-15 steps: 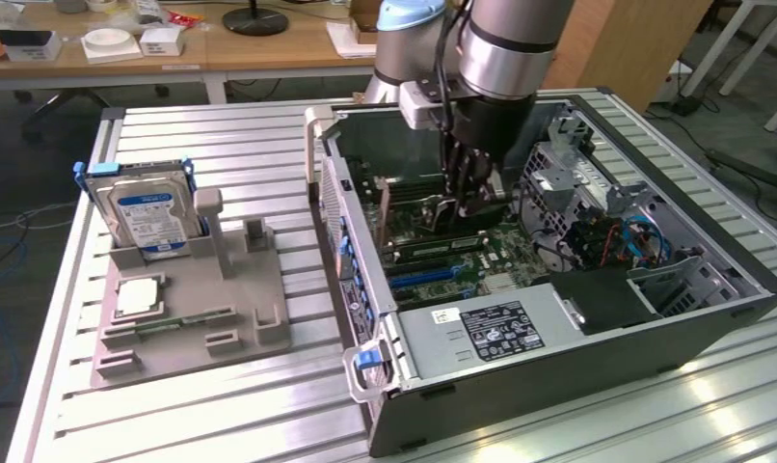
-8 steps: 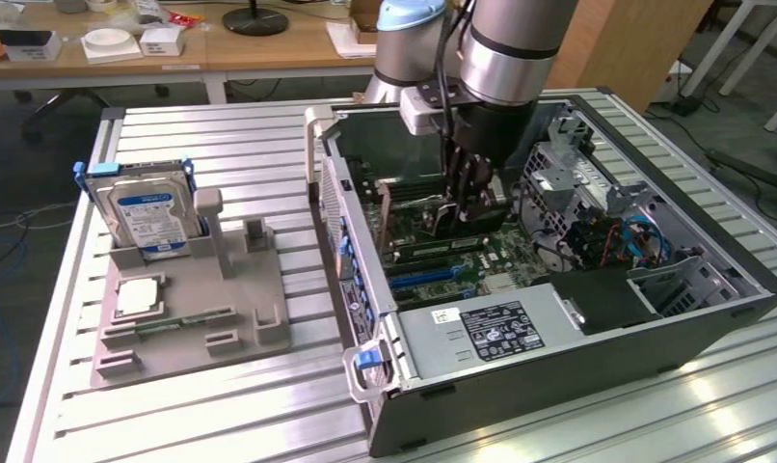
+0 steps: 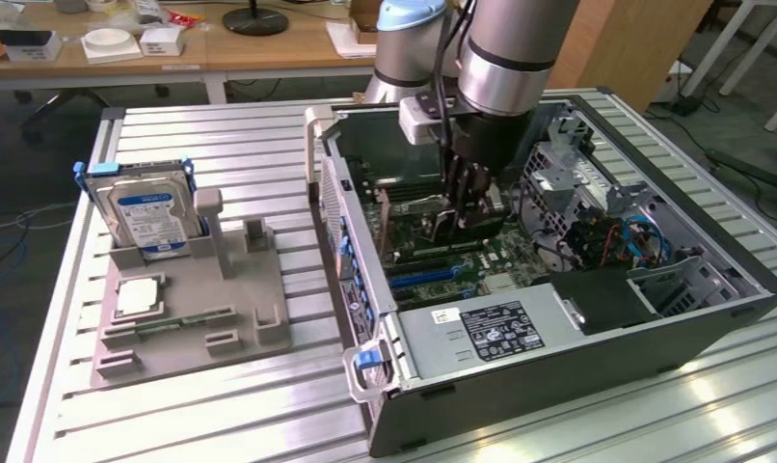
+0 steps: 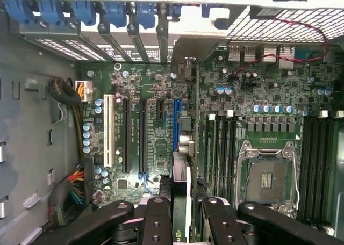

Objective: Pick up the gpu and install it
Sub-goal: 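Insert the gpu into the slot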

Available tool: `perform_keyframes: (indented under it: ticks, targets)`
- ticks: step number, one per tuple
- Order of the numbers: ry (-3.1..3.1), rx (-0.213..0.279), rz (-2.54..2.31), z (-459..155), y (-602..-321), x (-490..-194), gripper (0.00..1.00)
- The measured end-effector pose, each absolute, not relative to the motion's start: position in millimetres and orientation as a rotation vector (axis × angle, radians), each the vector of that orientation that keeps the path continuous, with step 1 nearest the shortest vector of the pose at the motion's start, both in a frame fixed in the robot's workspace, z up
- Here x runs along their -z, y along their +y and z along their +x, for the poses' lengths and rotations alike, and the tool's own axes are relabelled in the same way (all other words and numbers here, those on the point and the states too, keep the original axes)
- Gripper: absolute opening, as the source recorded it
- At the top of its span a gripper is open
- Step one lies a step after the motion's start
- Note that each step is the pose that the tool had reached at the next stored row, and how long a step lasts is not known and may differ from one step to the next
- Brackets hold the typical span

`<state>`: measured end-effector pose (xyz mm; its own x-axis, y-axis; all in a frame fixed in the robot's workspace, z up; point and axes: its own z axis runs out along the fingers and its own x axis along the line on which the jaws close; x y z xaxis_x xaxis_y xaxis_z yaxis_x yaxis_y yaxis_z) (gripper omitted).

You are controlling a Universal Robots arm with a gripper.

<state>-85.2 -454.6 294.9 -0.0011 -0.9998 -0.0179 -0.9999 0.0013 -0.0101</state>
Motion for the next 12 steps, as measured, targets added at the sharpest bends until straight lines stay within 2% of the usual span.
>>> perform_keyframes:
  ticks: [12]
  targets:
    - [2.209,-0.009,-2.206,-87.5,-454.7,-278.8,0.27]
